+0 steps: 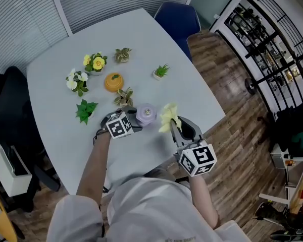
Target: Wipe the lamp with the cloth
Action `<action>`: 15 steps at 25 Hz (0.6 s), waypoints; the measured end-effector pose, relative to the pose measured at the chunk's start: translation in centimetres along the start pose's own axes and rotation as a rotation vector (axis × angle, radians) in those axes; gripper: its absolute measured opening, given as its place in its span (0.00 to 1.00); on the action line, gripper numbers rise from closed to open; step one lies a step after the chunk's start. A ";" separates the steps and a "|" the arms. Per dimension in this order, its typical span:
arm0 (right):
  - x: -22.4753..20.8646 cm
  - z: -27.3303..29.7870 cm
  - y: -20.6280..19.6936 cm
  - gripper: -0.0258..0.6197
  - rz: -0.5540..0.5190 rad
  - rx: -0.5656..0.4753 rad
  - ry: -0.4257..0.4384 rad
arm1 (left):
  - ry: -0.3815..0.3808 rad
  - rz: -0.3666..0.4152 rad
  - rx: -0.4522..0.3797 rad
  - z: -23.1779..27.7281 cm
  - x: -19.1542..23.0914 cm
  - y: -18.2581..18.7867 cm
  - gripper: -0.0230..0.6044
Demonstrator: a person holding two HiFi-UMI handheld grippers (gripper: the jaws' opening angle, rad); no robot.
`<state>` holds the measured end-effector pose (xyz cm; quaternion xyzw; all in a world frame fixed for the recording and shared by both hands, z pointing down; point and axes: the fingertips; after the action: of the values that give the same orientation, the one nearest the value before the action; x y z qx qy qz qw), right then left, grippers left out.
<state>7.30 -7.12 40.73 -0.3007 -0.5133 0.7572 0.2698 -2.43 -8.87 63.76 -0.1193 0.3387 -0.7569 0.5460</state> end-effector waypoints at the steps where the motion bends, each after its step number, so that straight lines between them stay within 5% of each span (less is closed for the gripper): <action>1: 0.0 0.2 -0.1 0.16 0.002 0.002 0.004 | -0.006 0.008 -0.001 0.1 -0.2 0.0 0.55; 15: 1.0 2.2 -0.2 0.16 -0.027 0.043 0.056 | 0.022 0.015 -0.095 0.8 -0.5 0.7 0.54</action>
<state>5.00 -7.65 41.42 -0.3089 -0.4934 0.7555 0.3007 -1.28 -8.79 63.97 -0.1342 0.3810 -0.7372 0.5416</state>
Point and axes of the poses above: the fingertips, and each gripper's own axes: z forward along the fingers, x to its left, y out of its top, and after that the axes turned 13 degrees about y, right-handed
